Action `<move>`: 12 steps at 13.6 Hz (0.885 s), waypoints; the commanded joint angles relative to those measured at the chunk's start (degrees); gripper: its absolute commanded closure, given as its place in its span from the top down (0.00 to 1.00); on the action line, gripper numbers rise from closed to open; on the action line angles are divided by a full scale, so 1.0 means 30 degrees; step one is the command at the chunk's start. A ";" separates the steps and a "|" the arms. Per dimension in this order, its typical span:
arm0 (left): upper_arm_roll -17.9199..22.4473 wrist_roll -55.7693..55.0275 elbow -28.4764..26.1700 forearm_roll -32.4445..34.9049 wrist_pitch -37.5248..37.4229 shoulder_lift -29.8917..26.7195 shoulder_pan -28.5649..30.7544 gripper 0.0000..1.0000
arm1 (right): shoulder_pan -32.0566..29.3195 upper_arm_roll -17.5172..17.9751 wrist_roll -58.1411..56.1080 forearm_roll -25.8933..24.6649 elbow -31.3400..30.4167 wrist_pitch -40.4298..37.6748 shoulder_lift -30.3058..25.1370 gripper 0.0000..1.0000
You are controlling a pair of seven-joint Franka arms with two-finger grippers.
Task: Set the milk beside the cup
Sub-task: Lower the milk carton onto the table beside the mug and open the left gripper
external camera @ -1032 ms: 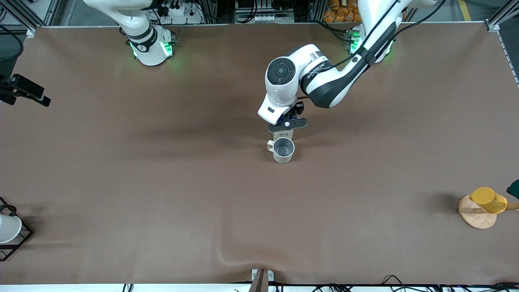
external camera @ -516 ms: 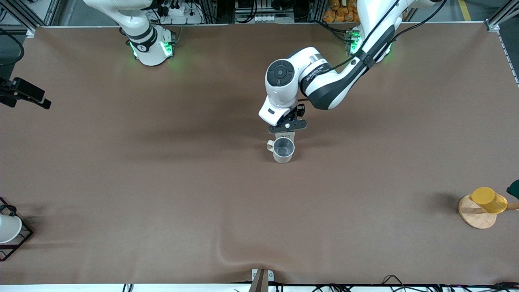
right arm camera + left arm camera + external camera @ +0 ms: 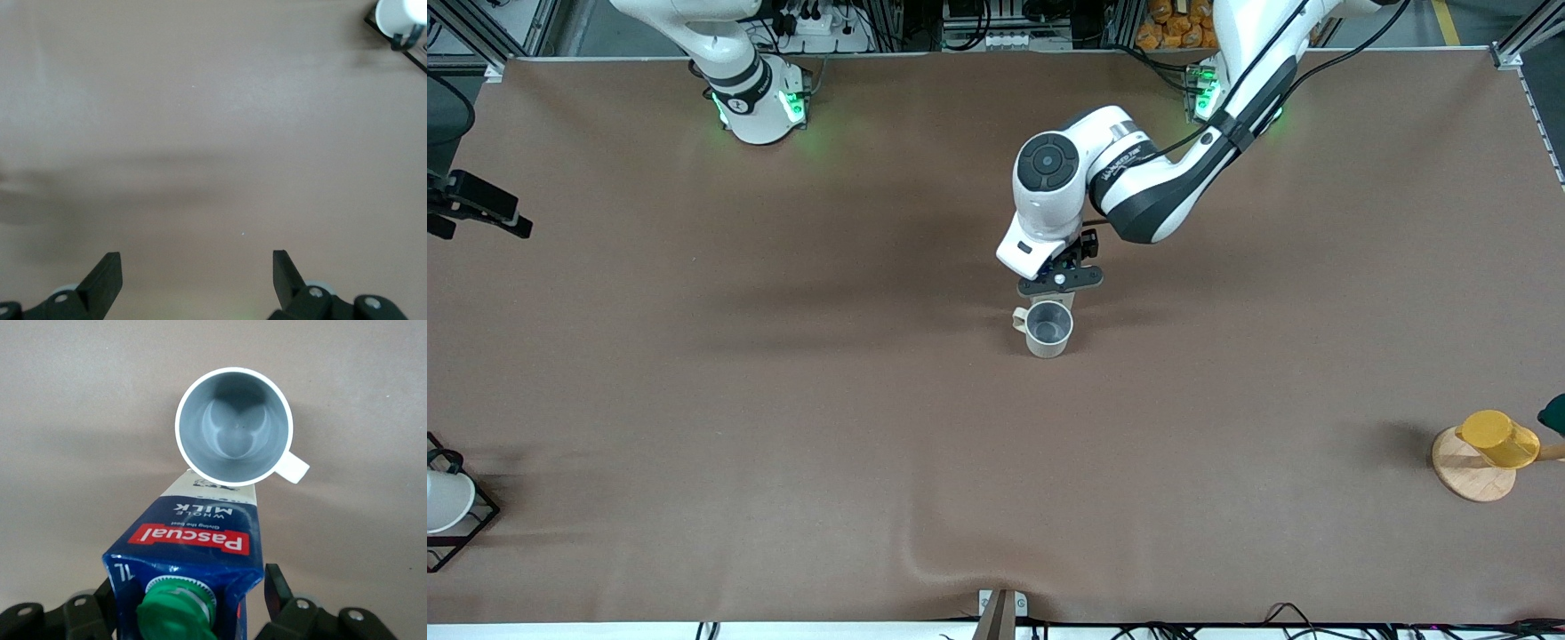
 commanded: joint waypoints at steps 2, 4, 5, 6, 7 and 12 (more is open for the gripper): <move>-0.0188 0.0094 0.0107 -0.0003 -0.0284 -0.1417 0.0372 1.00 | -0.0105 0.0125 -0.0867 -0.0369 -0.0049 -0.0039 -0.0058 1.00; -0.0307 0.0123 0.0689 -0.1288 -0.1362 -0.2443 0.0433 1.00 | 0.0042 0.0213 -0.0838 -0.0951 -0.0020 -0.0039 -0.0059 1.00; -0.0307 0.0123 0.1331 -0.1612 -0.2181 -0.2766 0.0433 1.00 | 0.0100 0.0242 -0.0838 -0.1071 -0.0049 -0.0039 -0.0088 1.00; -0.0307 0.0152 0.2034 -0.1964 -0.3176 -0.3001 0.0462 1.00 | 0.0130 0.0243 -0.0838 -0.1072 -0.0049 -0.0097 -0.0059 1.00; -0.0278 0.0471 0.2766 -0.2257 -0.4230 -0.3091 0.0578 1.00 | 0.0130 0.0243 -0.0809 -0.1072 -0.0049 -0.0126 -0.0088 1.00; -0.0307 0.4362 0.3183 -0.2670 -0.5383 -0.4172 0.4290 1.00 | 0.0539 0.0272 0.1301 -0.1072 -0.0078 -0.0478 -0.0088 1.00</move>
